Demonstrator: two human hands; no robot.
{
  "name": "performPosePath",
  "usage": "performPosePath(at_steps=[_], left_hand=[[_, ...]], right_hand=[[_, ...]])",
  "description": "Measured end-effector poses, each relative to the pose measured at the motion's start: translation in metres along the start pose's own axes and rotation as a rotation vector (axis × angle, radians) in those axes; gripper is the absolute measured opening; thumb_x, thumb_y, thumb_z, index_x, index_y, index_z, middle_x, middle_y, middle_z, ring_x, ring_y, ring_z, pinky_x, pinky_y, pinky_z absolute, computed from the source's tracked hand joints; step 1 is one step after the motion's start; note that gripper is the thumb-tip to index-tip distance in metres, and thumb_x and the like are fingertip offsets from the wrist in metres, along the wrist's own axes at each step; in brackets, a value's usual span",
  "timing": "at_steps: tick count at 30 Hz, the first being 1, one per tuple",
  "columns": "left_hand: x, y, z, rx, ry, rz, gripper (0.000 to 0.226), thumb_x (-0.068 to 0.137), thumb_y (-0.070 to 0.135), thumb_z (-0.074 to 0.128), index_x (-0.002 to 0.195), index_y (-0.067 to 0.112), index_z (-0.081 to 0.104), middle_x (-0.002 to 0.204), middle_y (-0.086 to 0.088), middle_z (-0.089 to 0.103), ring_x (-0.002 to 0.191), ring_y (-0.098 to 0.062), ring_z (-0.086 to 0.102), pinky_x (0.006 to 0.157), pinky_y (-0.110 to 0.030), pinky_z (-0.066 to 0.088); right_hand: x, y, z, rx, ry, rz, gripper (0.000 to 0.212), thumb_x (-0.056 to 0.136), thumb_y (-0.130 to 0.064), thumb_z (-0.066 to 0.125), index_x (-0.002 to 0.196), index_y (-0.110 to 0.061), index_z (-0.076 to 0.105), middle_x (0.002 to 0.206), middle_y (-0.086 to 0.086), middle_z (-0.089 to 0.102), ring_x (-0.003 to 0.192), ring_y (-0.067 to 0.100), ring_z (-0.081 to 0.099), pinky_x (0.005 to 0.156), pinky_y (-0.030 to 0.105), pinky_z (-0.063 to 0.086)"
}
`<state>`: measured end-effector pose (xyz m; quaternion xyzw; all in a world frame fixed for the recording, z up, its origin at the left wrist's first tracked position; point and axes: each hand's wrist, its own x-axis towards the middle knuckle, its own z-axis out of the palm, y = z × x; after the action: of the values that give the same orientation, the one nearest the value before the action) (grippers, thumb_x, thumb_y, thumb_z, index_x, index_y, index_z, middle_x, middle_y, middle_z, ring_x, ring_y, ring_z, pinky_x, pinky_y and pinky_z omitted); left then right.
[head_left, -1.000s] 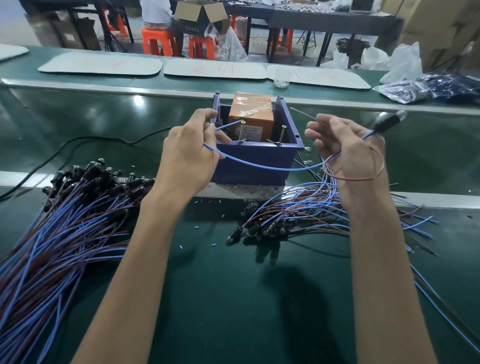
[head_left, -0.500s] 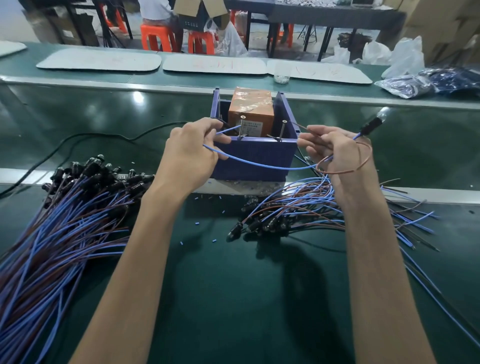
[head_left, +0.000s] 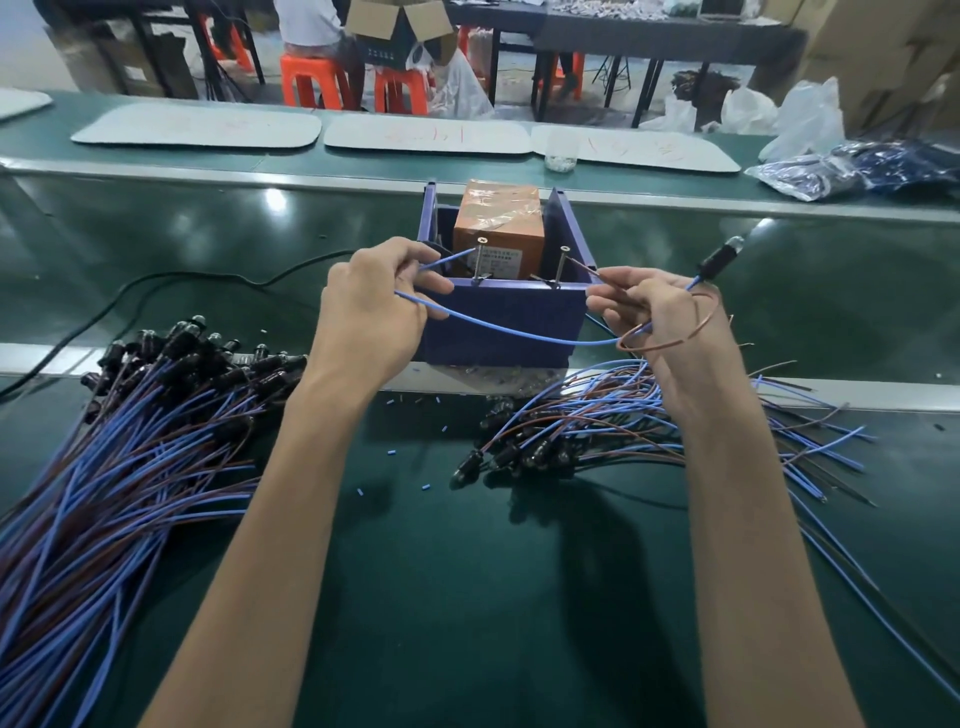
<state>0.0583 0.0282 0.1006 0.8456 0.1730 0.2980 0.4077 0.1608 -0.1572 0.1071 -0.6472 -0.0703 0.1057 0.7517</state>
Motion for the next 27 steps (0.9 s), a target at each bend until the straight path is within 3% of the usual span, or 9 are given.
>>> performPosePath(at_steps=[3,7,17,27], left_hand=[[-0.0003,-0.0002,0.0024,-0.001,-0.019,0.001,0.026,0.1,0.006,0.039,0.102,0.016,0.063,0.075,0.013,0.066,0.064,-0.004,0.068,0.082,-0.029,0.054],[0.0005,-0.0001,0.0035,-0.002,-0.03,0.002,0.027,0.1,0.005,0.038,0.101,0.018,0.063,0.074,0.013,0.067,0.07,-0.012,0.069,0.081,-0.03,0.054],[-0.0003,0.0,-0.0011,0.032,-0.051,0.022,0.027,0.097,0.001,0.04,0.093,0.02,0.06,0.071,0.011,0.066,0.065,-0.011,0.068,0.081,-0.036,0.055],[-0.0012,0.0026,-0.0049,0.056,-0.056,0.002,0.03,0.089,-0.003,0.044,0.093,0.021,0.06,0.069,0.014,0.066,0.068,-0.007,0.067,0.087,-0.037,0.053]], right_hand=[[-0.0004,0.0009,-0.0009,-0.006,-0.012,-0.001,0.029,0.095,0.008,0.032,0.1,0.004,0.061,0.078,0.011,0.064,0.058,0.007,0.064,0.055,0.011,0.05],[-0.0003,0.0012,-0.0017,-0.026,-0.035,0.001,0.035,0.095,0.009,0.032,0.086,-0.003,0.063,0.079,0.01,0.065,0.058,0.006,0.065,0.056,0.011,0.05],[0.0019,0.0006,-0.0028,-0.046,-0.061,0.019,0.039,0.095,0.01,0.03,0.081,-0.006,0.062,0.055,-0.004,0.066,0.051,0.004,0.063,0.051,0.011,0.048],[0.0064,0.0026,-0.0018,-0.034,-0.062,0.018,0.04,0.093,0.01,0.028,0.08,-0.004,0.063,0.051,-0.003,0.065,0.047,0.004,0.061,0.047,0.011,0.045]])
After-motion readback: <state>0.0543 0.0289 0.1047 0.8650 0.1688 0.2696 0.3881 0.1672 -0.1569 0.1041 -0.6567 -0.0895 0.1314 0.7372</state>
